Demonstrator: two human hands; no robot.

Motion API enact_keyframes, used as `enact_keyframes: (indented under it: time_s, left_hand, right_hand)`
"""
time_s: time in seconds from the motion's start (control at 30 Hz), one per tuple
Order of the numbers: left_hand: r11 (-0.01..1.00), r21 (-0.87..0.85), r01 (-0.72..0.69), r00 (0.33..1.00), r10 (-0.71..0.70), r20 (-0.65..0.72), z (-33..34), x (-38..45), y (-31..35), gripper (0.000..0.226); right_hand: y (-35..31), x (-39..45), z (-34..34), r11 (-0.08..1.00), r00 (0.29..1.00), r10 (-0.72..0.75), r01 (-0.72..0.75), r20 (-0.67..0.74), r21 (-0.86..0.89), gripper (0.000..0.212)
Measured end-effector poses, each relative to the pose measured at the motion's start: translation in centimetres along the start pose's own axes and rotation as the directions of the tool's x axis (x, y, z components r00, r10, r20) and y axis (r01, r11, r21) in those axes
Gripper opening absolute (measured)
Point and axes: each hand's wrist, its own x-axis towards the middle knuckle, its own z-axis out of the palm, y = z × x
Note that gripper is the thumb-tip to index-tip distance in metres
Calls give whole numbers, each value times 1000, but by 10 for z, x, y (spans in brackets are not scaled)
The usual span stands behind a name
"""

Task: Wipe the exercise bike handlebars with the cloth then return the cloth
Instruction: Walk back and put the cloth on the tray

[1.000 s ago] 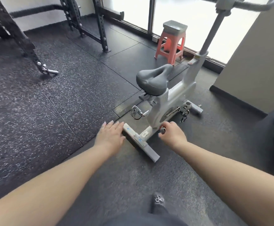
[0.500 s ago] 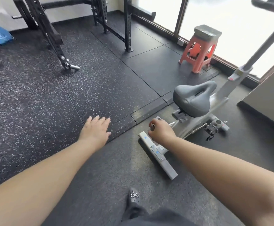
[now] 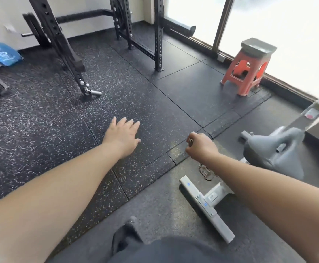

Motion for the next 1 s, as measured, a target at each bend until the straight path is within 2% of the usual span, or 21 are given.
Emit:
enact_keyframes:
  time_s: [0.27,0.4,0.6,0.7,1.0]
  left_hand:
    - [992,69,-110,991,115,-71,-18,114,-90,66]
    - [980,118,-162,982,171,-77,-28,175,-107,67]
    - [962,21,-272,947,272,-174,-69,281,-71,67]
    - [940,55,-338,914,341,-218,-86,335,-45,66]
    - [916,75,-393,891,400,-214,-126,484,4,65]
  right_hand:
    - [-45,79,8,981,977,191,-187,-92,55,24]
    - [-53,104,0,977,968,213,-208,-130,54,19]
    - [-31,150,-26,952,938,307,-301,-162,61,20]
    - [-6,187,-36,933,917,359,-351,-176,75,20]
    - [63,327,-93,854,839,518,-497,-166,150,20]
